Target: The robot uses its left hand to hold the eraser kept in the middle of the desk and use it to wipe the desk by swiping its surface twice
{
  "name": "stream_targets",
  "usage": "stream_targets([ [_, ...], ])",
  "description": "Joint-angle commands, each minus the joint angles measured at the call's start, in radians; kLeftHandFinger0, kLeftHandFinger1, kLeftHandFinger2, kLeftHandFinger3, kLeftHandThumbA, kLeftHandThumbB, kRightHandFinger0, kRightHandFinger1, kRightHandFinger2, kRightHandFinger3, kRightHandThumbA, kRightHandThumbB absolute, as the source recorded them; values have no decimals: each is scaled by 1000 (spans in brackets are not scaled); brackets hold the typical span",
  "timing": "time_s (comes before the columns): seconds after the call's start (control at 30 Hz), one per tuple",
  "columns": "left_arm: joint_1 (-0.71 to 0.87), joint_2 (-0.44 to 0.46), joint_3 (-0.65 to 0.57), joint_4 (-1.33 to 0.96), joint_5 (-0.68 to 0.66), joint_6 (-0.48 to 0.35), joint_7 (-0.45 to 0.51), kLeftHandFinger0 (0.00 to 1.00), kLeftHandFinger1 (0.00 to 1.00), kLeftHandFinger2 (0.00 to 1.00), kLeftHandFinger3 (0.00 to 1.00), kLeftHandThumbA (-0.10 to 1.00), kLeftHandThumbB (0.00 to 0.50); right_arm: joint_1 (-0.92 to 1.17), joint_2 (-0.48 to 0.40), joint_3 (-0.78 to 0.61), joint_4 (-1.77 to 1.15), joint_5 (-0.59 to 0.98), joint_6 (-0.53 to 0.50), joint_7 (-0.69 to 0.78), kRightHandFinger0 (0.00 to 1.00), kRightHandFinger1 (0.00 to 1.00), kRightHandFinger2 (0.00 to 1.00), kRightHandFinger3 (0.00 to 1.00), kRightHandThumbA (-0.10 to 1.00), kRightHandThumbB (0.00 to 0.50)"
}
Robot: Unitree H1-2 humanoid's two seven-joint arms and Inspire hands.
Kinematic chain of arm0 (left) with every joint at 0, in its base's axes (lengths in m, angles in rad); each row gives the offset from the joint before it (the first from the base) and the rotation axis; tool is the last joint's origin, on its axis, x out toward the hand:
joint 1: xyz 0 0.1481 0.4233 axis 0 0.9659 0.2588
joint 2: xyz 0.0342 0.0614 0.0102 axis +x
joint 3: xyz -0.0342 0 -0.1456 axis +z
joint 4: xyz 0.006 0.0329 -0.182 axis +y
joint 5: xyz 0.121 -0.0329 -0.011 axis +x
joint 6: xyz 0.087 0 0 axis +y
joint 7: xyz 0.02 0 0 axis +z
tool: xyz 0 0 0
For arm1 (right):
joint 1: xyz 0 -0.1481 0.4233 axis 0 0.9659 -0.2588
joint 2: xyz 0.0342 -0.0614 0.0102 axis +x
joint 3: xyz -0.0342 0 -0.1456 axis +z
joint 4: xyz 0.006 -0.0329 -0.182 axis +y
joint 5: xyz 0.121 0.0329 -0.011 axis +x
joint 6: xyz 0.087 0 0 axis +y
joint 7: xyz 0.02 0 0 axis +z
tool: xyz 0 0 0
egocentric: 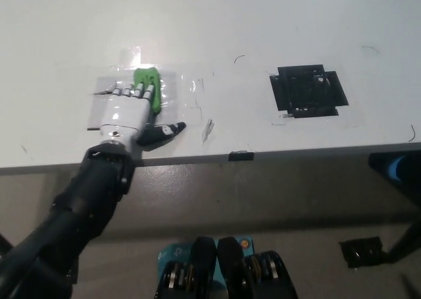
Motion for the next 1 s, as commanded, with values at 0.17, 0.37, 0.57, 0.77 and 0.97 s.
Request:
stream_targets([
  [0.17, -4, -134, -132, 71, 34, -5, -228, 1000, 1000, 1000, 1000, 1000, 500, -35, -25, 24, -73, -44, 15, -8, 1000, 1000, 1000, 1000, 1000, 290],
  [0.37, -7, -215, -157, 102, 18, -12, -232, 1000, 1000, 1000, 1000, 1000, 500, -46, -12, 29, -86, -36, 15, -10, 1000, 1000, 1000, 1000, 1000, 309],
  [0.57, 16, -294, -148, 133, -9, 4, -233, 1000, 1000, 1000, 1000, 1000, 500, -59, 9, 25, -100, -36, 23, -28, 1000, 1000, 1000, 1000, 1000, 306],
  [0.77, 28, -353, -150, 164, -7, 1, -231, 1000, 1000, 1000, 1000, 1000, 500, -75, 14, 30, -93, -65, 1, -38, 1000, 1000, 1000, 1000, 1000, 280],
  [0.97, 18, -374, -176, 179, 13, -6, -244, 1000, 1000, 1000, 1000, 1000, 500, -78, 19, 21, -97, -53, -8, -46, 1000, 1000, 1000, 1000, 1000, 263],
])
